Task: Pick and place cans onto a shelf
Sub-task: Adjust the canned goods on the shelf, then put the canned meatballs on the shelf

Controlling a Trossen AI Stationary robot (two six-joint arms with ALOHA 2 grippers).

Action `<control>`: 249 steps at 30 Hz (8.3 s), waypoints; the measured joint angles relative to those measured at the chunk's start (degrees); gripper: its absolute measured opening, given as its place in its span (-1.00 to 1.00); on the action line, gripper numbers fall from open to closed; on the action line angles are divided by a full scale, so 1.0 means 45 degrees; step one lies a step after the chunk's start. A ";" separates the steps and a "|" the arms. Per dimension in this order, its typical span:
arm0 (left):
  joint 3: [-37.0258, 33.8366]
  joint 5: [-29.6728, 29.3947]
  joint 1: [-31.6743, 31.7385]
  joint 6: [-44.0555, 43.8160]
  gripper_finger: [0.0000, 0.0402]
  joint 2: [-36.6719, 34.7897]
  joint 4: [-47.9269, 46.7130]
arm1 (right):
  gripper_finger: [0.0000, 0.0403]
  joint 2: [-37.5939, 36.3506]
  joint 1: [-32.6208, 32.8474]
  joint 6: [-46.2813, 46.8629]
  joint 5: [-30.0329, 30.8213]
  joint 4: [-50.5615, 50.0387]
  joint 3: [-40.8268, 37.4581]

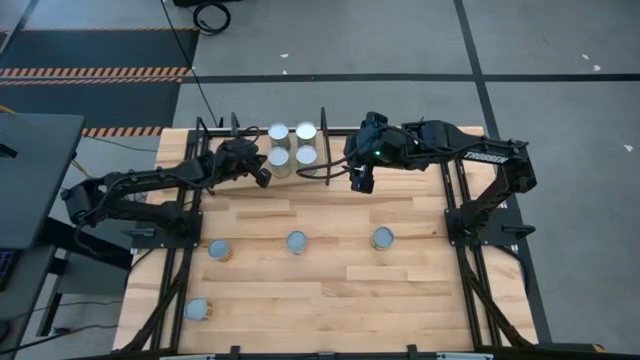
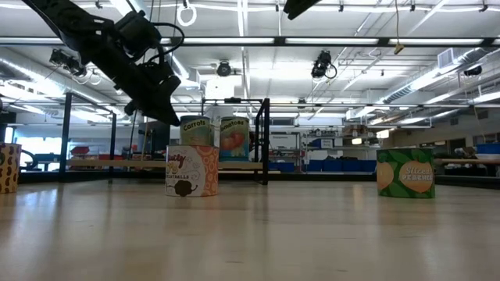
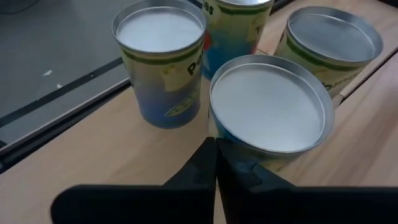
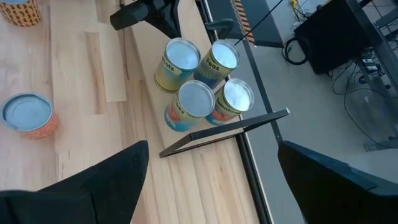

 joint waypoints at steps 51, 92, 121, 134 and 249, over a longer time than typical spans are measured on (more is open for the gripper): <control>0.2982 0.2096 0.3941 -0.0176 -0.98 0.3677 -0.0049 | 0.82 0.0000 0.0034 0.1045 -0.0821 -0.0301 -0.0002; 0.3453 0.6122 0.0946 0.1074 -0.98 -0.4612 -0.3907 | 0.82 -0.3824 -0.0456 -0.0511 -0.3442 1.3608 -0.9134; 0.3453 0.6089 0.0599 0.1072 -0.98 -0.5770 -0.3929 | 0.82 -0.3939 -0.0423 0.1039 -0.3449 1.4974 -0.9695; 0.3453 0.6088 0.0602 0.1071 -0.98 -0.5770 -0.3925 | 0.82 -0.3934 -0.0423 0.0994 -0.3449 1.5010 -0.9695; -0.0078 -0.0882 -1.0754 -0.1658 0.05 -0.0439 -0.0974 | 0.82 -0.3930 -0.0234 -0.2466 -0.0327 1.3711 -0.9683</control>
